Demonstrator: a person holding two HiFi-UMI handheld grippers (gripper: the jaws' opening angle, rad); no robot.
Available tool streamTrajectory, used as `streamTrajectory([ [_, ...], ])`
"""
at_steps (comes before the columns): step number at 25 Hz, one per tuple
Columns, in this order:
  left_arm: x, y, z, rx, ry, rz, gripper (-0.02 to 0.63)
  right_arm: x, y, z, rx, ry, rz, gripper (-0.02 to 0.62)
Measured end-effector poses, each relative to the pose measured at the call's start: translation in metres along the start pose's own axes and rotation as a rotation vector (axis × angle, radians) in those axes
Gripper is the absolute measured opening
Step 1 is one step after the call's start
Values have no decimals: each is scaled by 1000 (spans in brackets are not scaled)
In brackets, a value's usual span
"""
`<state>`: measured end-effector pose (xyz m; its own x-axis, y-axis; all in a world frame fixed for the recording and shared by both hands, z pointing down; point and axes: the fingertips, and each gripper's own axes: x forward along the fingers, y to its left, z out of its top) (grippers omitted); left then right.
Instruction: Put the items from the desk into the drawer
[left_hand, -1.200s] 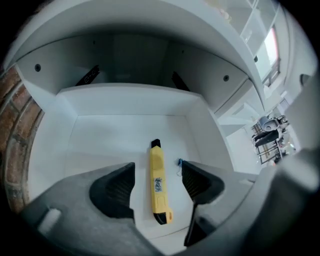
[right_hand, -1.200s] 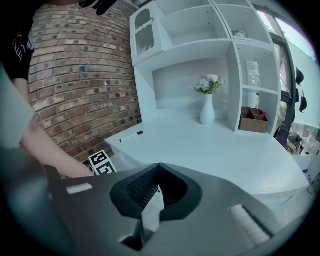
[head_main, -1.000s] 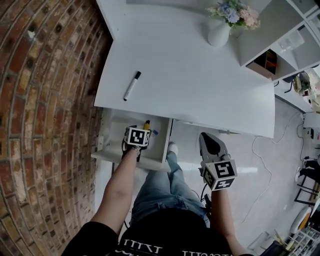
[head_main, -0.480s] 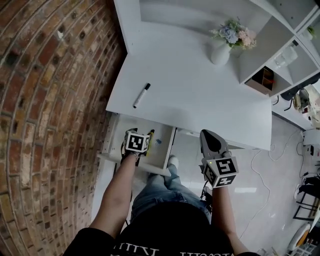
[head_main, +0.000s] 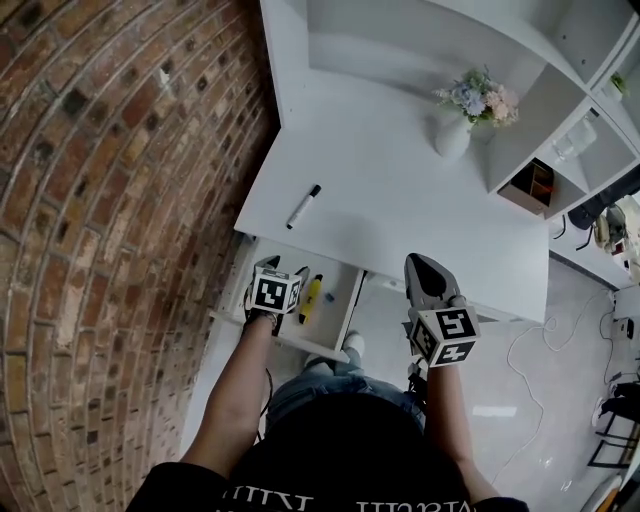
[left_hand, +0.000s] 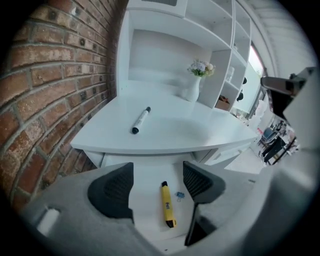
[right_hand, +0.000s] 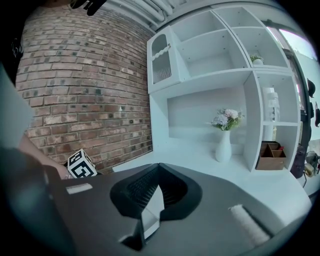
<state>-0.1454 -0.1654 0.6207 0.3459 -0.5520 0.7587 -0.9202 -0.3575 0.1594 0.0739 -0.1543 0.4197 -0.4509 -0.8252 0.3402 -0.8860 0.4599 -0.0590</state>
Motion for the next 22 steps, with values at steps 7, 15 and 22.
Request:
streamTrajectory([
  [7,-14,10,30,4,-90,8,311,14,2,-1,3,15,23,0],
  [15,-20,10,98,84,-323,-62,311,27,-1,-15,18,72,42,0],
  [22,12,22,123,160,-309,-43,304,32,-18,-33,27,121,44,0],
])
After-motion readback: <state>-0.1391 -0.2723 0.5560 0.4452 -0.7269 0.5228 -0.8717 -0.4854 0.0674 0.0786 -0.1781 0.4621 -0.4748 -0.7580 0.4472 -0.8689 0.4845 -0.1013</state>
